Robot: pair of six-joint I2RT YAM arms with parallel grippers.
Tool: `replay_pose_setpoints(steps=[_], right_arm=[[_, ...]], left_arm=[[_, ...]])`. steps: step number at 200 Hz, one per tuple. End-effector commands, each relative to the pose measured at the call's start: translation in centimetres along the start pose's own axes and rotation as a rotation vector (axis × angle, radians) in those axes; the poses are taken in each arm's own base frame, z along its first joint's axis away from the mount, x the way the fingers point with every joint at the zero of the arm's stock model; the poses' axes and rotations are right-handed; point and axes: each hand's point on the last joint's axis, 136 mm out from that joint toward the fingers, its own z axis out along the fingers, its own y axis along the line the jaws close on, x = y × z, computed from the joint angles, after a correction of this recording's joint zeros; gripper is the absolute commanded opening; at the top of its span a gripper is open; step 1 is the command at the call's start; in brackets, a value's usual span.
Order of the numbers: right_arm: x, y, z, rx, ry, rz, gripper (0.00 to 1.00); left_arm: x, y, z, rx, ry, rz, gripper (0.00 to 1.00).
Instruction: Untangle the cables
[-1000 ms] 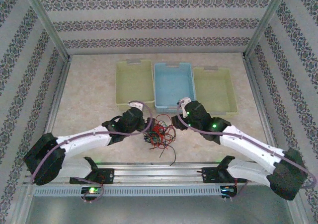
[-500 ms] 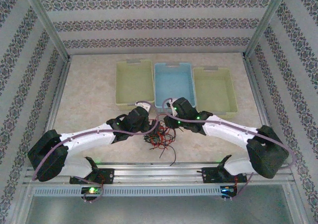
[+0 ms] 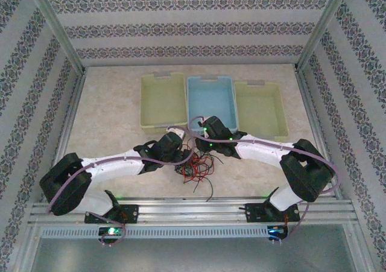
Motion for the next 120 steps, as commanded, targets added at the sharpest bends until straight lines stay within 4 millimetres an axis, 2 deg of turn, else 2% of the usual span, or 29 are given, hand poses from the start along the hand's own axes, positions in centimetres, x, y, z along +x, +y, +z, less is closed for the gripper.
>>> replay_pose_setpoints(steps=[1, 26, 33, 53, 84, 106, 120], right_arm=[[-0.9, -0.9, -0.2, 0.039, -0.046, 0.035, 0.37], [-0.5, -1.1, 0.5, 0.046, -0.036, 0.045, 0.38], [-0.4, -1.1, 0.6, 0.050, -0.035, 0.051, 0.35], [-0.4, -1.1, 0.8, 0.042, -0.041, 0.065, 0.18], [-0.2, -0.9, 0.8, 0.026, -0.051, 0.078, 0.10], [0.3, -1.5, 0.8, 0.047, -0.051, 0.086, 0.13], [0.6, -1.9, 0.9, 0.061, -0.048, 0.093, 0.35]], left_arm=[[3.9, 1.4, 1.0, -0.051, 0.117, 0.060, 0.80], [4.4, 1.7, 1.3, -0.057, 0.124, 0.060, 0.76], [4.5, 1.7, 1.4, -0.059, 0.124, 0.061, 0.75], [4.7, 1.9, 1.5, -0.069, 0.125, 0.058, 0.74], [4.5, 2.2, 1.5, -0.080, 0.109, 0.052, 0.74], [4.4, 2.1, 1.5, -0.077, 0.100, 0.053, 0.75], [4.3, 2.1, 1.5, -0.075, 0.098, 0.054, 0.75]])
